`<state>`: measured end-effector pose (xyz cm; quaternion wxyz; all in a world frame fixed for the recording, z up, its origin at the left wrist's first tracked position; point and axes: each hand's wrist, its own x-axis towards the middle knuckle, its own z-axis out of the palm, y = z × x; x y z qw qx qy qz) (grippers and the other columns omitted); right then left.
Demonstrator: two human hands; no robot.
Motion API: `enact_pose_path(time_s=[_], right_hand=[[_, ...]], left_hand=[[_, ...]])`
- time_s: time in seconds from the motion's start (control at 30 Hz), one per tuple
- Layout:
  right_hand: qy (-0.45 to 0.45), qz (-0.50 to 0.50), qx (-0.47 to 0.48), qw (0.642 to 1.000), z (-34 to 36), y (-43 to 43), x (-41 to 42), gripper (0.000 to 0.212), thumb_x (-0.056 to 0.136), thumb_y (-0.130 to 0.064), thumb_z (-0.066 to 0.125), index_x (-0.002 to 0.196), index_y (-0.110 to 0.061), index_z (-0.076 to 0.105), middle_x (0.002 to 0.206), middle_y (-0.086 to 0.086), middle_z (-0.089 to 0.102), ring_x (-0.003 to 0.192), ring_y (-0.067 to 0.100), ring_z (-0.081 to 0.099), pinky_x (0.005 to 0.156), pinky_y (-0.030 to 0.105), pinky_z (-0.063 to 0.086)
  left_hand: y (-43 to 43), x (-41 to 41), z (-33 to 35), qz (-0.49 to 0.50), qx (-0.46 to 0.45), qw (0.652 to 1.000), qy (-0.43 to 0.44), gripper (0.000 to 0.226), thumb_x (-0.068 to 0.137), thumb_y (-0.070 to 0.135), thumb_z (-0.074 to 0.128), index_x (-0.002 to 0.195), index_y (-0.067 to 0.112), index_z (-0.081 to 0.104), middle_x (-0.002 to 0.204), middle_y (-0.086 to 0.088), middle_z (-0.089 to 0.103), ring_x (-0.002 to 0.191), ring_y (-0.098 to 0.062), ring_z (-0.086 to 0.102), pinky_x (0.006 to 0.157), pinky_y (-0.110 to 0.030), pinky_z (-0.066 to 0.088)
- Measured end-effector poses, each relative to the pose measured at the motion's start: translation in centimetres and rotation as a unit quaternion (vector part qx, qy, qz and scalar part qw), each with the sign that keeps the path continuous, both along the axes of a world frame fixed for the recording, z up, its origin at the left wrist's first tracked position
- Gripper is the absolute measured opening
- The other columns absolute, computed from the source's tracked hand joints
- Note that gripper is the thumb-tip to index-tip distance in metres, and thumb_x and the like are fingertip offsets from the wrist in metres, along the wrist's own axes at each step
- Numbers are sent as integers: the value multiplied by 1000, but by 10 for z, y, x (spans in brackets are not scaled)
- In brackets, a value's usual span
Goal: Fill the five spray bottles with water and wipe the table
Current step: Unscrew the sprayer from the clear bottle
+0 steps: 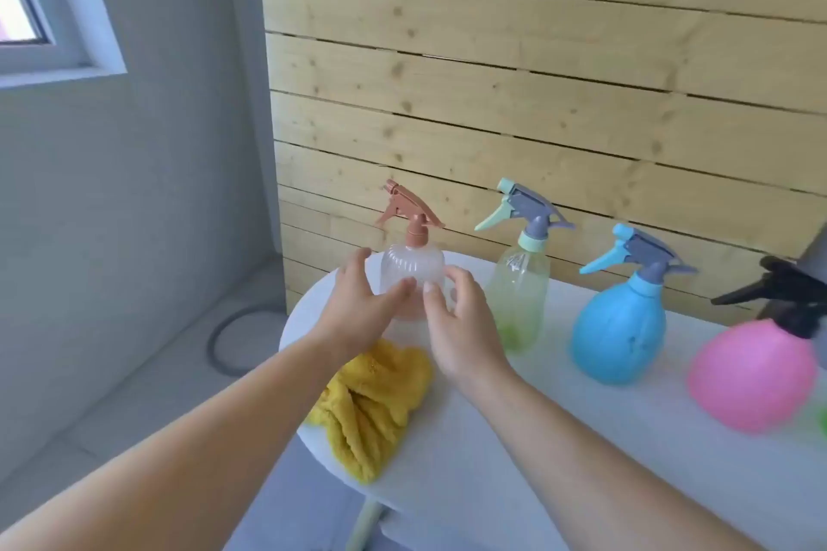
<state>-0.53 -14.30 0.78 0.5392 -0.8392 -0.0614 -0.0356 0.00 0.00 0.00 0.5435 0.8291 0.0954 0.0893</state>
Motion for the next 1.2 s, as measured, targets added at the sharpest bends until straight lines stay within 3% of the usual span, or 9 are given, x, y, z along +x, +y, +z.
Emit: enact_pose_path(time_s=[0.1,0.27,0.43,0.53,0.67,0.77,0.9,1.07,1.2], right_hand=[[20,29,47,998,-5,7,10,54,103,-46,35,152,-27,26,156,-13,31,139,1,30,110,22,26],[50,42,95,993,-5,14,13,56,103,-50,31,154,-30,24,157,-15,29,142,3,30,117,29,25],[23,50,107,993,16,4,-15,51,104,-45,33,153,-32,25,150,-22,33,126,-10,32,104,16,23],[2,53,121,991,35,-8,-42,49,103,-43,36,150,-33,29,132,-34,44,103,-30,44,88,0,32],[-31,36,102,994,53,-36,-91,32,99,-44,45,130,-38,47,136,-20,49,117,-3,53,85,10,40],[-28,21,101,994,67,-66,-139,24,93,-48,54,116,-40,52,127,-18,53,108,-8,55,78,11,41],[-52,-25,183,981,89,-111,-197,31,81,-43,70,107,-26,66,114,-13,69,112,-1,60,90,20,44],[-38,-71,286,955,94,-156,-256,24,69,-18,85,87,-13,68,89,4,72,87,18,68,101,45,47],[-7,-66,294,954,85,-180,-289,26,72,-18,81,90,-5,68,86,7,71,88,22,66,100,45,49]], left_hand=[[5,13,-7,-32,17,999,11,97,91,48,69,163,25,9,165,1,27,148,-18,33,106,-27,32],[10,24,-15,-39,39,998,-1,80,89,49,71,155,23,33,149,2,52,131,-16,54,105,-32,45],[6,3,-6,-27,22,997,-66,66,85,48,74,142,34,45,132,4,58,121,-11,56,100,-36,52],[-5,-27,12,-34,29,993,-110,63,83,50,77,135,40,44,128,7,50,122,-6,50,90,-22,48],[-27,-83,28,-48,60,984,-163,72,75,51,83,129,41,35,123,15,39,119,10,42,93,-13,42],[-50,-132,40,-72,119,969,-206,73,71,60,80,124,37,35,117,22,42,116,0,44,90,-13,38],[-87,-197,54,-138,154,954,-218,71,66,67,72,122,54,29,120,29,40,119,2,42,94,-7,33],[-129,-268,58,-219,110,950,-193,73,67,59,74,125,61,29,125,29,38,122,10,43,93,1,31],[-142,-303,56,-256,47,957,-130,70,65,55,77,125,54,42,126,19,51,118,10,51,93,-2,35]])
